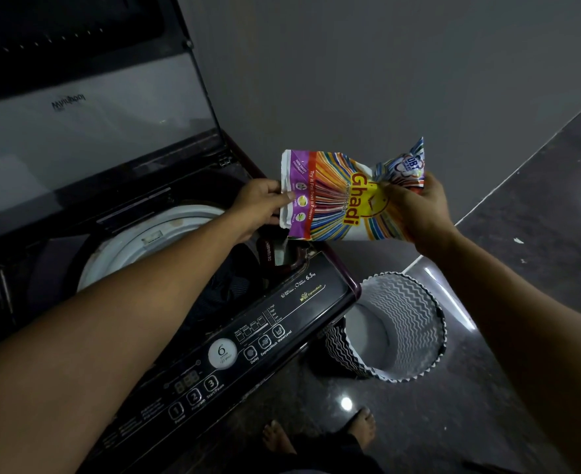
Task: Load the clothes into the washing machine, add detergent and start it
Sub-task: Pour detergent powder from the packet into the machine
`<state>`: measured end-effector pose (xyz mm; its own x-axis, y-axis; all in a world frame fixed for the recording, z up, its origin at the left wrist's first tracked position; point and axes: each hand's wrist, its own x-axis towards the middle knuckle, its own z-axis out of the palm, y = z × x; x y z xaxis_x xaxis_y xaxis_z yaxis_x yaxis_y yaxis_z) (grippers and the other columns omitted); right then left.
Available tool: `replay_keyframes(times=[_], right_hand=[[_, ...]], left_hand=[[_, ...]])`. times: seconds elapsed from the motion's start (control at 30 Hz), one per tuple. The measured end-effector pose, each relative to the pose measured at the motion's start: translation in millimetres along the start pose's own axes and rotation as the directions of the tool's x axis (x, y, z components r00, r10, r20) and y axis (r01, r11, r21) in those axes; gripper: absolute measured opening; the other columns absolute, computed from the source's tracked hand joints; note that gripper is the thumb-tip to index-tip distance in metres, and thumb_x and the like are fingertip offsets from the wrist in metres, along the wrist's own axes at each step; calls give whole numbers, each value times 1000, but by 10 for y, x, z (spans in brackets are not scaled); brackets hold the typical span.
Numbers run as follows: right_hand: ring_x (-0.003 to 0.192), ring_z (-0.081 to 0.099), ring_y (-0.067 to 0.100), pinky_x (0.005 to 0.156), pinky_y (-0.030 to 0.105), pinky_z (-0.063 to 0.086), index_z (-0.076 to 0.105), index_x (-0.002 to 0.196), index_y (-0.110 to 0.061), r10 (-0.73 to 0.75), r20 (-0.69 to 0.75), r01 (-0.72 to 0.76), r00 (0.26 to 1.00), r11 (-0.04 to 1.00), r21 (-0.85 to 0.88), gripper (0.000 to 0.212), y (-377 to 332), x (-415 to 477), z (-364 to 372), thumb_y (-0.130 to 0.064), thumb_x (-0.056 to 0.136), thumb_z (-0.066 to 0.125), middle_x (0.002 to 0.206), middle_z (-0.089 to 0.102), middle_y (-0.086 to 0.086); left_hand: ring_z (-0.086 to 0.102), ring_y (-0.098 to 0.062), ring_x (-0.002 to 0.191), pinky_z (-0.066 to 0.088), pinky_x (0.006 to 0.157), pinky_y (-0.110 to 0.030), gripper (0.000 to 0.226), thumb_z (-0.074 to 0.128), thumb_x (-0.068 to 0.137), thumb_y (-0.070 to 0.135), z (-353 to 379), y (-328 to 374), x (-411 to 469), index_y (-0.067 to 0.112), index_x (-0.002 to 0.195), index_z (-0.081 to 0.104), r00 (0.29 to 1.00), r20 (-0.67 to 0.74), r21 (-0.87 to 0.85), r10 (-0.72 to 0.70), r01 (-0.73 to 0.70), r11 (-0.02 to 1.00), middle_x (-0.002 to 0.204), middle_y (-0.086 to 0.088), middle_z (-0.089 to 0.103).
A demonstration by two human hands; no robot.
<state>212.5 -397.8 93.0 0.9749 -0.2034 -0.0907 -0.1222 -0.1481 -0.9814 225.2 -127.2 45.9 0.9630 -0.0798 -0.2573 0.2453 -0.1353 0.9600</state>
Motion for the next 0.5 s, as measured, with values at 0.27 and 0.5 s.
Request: replay_keyframes(times=[0.27, 0.5], right_hand=[[76, 74, 6, 65, 20, 59, 64, 121, -9, 6, 4, -6, 1000, 1000, -17, 31, -21, 32, -12, -7, 90, 70, 99, 74, -1], [82, 75, 10, 70, 24, 61, 65, 123, -8, -1, 11, 2, 1000, 1000, -15, 33, -8, 52, -40, -7, 90, 70, 103, 75, 2]], left_hand=[[77, -16, 89, 62, 74, -33, 25, 66, 98, 20, 12, 20, 20, 10, 121, 67, 1000, -7, 28, 0, 0, 1000, 102, -3, 78], [77, -11, 81, 59, 62, -24, 27, 65, 98, 17, 31, 44, -1, 7, 123, 66, 1000, 5, 1, -4, 4, 1000, 100, -3, 77]])
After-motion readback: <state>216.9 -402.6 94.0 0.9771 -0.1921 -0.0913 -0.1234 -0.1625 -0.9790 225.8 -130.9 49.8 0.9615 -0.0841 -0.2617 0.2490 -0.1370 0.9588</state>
